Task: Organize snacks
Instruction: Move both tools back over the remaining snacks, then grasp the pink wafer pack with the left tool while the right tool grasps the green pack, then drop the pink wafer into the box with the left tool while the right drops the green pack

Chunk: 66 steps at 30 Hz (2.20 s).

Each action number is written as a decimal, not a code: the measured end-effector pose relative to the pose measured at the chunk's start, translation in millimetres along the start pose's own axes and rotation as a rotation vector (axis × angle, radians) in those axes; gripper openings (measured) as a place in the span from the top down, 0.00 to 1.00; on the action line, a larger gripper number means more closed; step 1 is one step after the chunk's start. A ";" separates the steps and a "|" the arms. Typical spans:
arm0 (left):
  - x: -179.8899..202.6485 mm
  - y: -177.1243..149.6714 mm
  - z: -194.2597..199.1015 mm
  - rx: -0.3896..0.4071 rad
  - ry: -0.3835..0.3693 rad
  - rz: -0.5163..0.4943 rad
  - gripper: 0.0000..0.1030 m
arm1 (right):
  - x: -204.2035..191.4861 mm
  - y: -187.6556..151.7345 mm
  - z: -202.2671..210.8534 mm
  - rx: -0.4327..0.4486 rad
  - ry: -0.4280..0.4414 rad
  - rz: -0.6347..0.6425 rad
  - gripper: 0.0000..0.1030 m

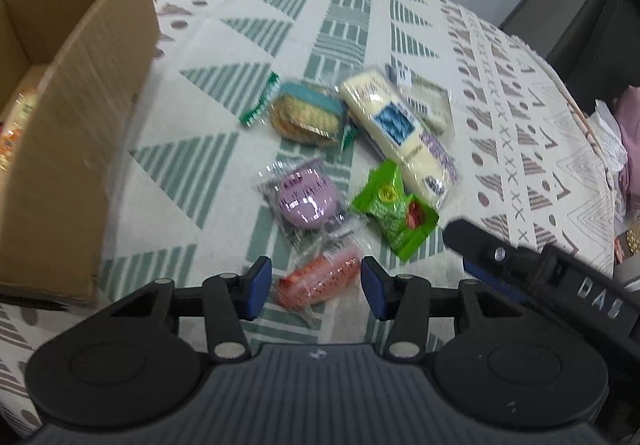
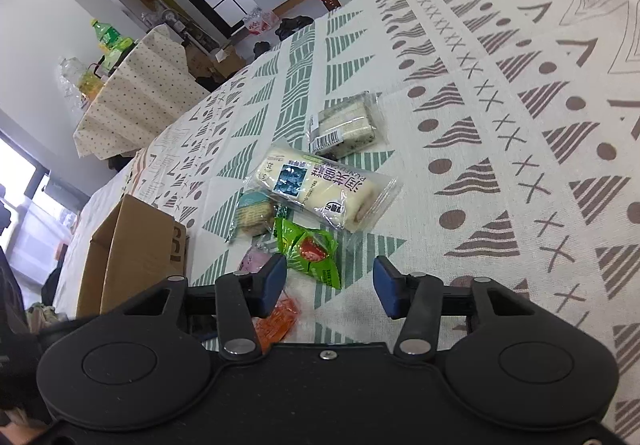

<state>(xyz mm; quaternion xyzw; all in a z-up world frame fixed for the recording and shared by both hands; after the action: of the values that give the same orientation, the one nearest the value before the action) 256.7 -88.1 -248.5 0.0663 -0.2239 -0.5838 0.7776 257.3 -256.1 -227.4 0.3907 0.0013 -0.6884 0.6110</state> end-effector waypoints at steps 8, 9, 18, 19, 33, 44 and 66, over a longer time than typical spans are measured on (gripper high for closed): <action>3.5 -2.2 -9.2 -0.014 -0.004 -0.003 0.53 | 2.4 4.0 -18.4 -0.024 0.043 -0.036 0.54; 3.5 -2.8 -9.6 -0.015 -0.003 -0.007 0.53 | 2.8 3.8 -21.8 -0.035 0.044 -0.040 0.53; 1.4 -6.7 -7.9 -0.023 -0.018 -0.005 0.67 | -4.9 1.9 -41.8 -0.069 0.041 -0.031 0.53; 1.0 -6.9 -7.5 -0.022 -0.019 -0.003 0.69 | -6.7 3.2 -43.7 -0.066 0.041 -0.026 0.53; -3.9 -10.1 11.7 -0.002 -0.082 0.048 0.79 | -8.5 -8.2 -26.6 -0.030 -0.050 0.029 0.71; -5.0 -1.5 48.9 0.073 -0.174 0.076 0.80 | -21.8 -7.2 5.9 0.044 -0.104 0.022 0.71; -61.2 40.0 118.5 0.258 -0.247 0.225 0.80 | -117.7 2.5 28.5 0.132 -0.088 0.114 0.71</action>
<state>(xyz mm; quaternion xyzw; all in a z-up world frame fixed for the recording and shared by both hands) 228.1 0.4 -144.9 0.0680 -0.3964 -0.4635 0.7896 238.0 -171.5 -143.0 0.3991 -0.0932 -0.6675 0.6217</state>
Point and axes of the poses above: each gripper's, at about its wrist camera, not at the fingertips, and z roughly against the way its jaws point, x to its right, y to its top, the point moved 5 cm from there along -z, roughly the way its jaws point, and after that the axes turned 1 degree about -x, right-handed, at the moved point
